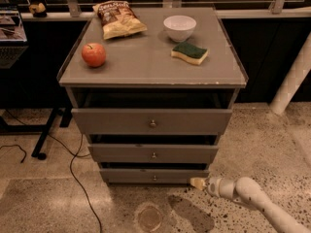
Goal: Open bottom drawer
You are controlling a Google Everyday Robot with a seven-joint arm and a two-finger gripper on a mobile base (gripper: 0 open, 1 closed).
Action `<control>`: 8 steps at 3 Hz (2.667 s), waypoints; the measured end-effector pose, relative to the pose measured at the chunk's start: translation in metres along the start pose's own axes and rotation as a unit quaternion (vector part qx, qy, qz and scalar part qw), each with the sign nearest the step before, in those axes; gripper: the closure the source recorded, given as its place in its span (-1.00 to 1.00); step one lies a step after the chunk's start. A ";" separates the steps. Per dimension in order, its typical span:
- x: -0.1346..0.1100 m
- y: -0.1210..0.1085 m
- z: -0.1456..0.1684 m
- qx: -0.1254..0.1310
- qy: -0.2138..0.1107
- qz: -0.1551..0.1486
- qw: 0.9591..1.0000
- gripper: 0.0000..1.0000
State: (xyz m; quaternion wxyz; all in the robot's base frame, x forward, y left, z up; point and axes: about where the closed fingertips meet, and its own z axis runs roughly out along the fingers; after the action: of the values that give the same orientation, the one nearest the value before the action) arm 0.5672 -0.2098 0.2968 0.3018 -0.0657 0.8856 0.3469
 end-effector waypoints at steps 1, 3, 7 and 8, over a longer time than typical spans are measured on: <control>0.001 0.000 0.002 0.001 -0.001 0.002 1.000 1.00; 0.000 -0.030 0.042 -0.003 -0.026 0.014 1.000 1.00; -0.030 -0.069 0.091 0.002 -0.068 0.020 0.997 1.00; -0.050 -0.089 0.106 0.015 -0.098 0.021 0.995 1.00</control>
Offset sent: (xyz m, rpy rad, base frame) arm 0.0306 -0.0038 -0.0458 0.0305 -0.0328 -0.0897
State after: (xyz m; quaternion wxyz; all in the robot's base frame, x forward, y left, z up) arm 0.6885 -0.2117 0.2140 0.3804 -0.0084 0.8581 0.3449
